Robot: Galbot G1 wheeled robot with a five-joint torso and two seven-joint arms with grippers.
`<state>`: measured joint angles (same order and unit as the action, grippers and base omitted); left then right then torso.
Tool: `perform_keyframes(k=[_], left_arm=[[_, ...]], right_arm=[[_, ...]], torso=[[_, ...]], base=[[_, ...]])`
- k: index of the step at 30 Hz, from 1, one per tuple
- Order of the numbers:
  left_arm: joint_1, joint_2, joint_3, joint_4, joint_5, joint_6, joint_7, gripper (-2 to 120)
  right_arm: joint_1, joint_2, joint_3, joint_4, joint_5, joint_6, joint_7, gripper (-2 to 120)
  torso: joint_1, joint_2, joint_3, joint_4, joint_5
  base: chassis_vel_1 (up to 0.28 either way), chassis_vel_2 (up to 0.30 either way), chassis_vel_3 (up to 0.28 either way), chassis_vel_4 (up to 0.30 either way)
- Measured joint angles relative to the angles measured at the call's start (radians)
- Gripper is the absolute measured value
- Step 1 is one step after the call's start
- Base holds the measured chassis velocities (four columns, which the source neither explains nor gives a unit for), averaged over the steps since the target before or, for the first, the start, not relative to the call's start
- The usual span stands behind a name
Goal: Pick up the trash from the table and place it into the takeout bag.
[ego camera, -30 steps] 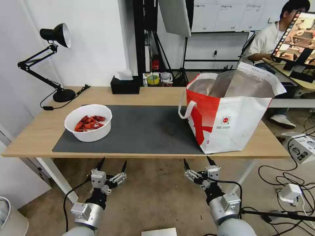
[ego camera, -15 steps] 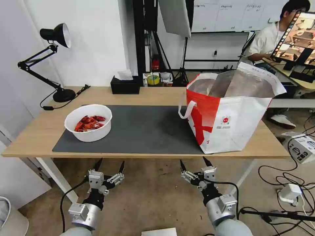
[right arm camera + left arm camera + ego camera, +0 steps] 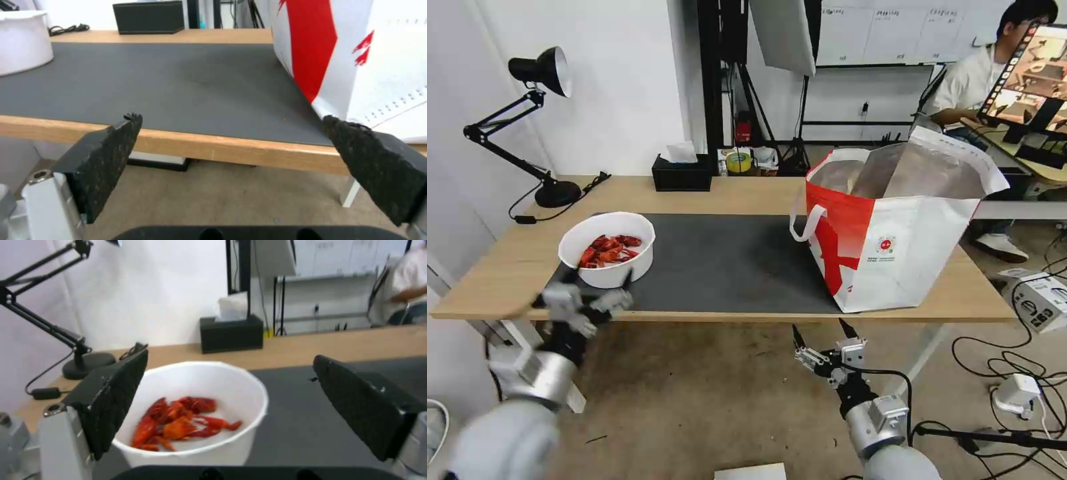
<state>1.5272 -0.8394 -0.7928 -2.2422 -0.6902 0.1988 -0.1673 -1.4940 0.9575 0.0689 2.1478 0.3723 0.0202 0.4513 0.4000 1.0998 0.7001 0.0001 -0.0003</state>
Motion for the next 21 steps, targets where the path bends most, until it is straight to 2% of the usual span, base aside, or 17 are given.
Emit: perform_keyframes(k=[1,3,4,7,8,11,12,15,21], left_arm=[[0.000,0.000,0.000,0.000,0.000,0.000,0.000,100],[-0.027,0.091,-0.013,0.025,-0.093,0.057,-0.007,100],[-0.027,0.091,-0.013,0.025,-0.093,0.057,-0.007,100],[-0.076,0.169,0.011,0.060,-0.182,0.121,-0.021,100],[-0.076,0.169,0.011,0.060,-0.182,0.121,-0.021,100],[-0.176,0.234,0.114,0.130,-0.231,0.133,-0.067,100],[-0.176,0.234,0.114,0.130,-0.231,0.133,-0.067,100],[-0.312,0.273,0.209,0.204,-0.315,0.142,-0.127,100],[-0.439,0.303,0.276,0.275,-0.437,0.196,-0.156,100]], right_arm=[[0.000,0.000,0.000,0.000,0.000,0.000,0.000,100],[0.000,0.000,0.000,0.000,0.000,0.000,0.000,100],[0.000,0.000,0.000,0.000,0.000,0.000,0.000,100],[0.000,0.000,0.000,0.000,0.000,-0.001,0.000,100],[0.000,0.000,0.000,0.000,0.000,-0.001,0.000,100],[0.000,0.000,0.000,0.001,0.001,-0.001,0.000,100],[0.000,0.000,0.000,0.001,0.001,-0.001,0.000,100],[0.000,0.000,0.000,0.001,0.001,-0.001,0.000,100],[0.000,0.000,0.000,0.001,0.001,-0.001,0.000,100]], torso=[[0.000,0.000,0.000,0.0000,0.0000],[0.000,0.000,0.000,-0.0002,0.0001],[0.000,0.000,0.000,-0.0002,0.0001],[0.000,0.000,0.000,0.0000,0.0002],[0.000,0.000,0.000,0.0000,0.0002],[0.000,0.000,0.000,-0.0001,0.0001],[0.000,0.000,0.000,-0.0001,0.0001],[0.000,0.000,0.000,-0.0002,0.0002],[0.000,0.000,0.000,-0.0002,0.0002]], base=[[0.000,0.000,0.000,0.000],[0.000,0.000,0.000,0.000],[0.000,0.000,0.000,0.000],[0.000,0.000,0.000,0.000],[0.000,0.000,0.000,0.000],[0.000,0.000,0.000,0.000],[0.000,0.000,0.000,0.000],[0.000,0.000,0.000,0.000],[0.000,0.000,0.000,0.000]])
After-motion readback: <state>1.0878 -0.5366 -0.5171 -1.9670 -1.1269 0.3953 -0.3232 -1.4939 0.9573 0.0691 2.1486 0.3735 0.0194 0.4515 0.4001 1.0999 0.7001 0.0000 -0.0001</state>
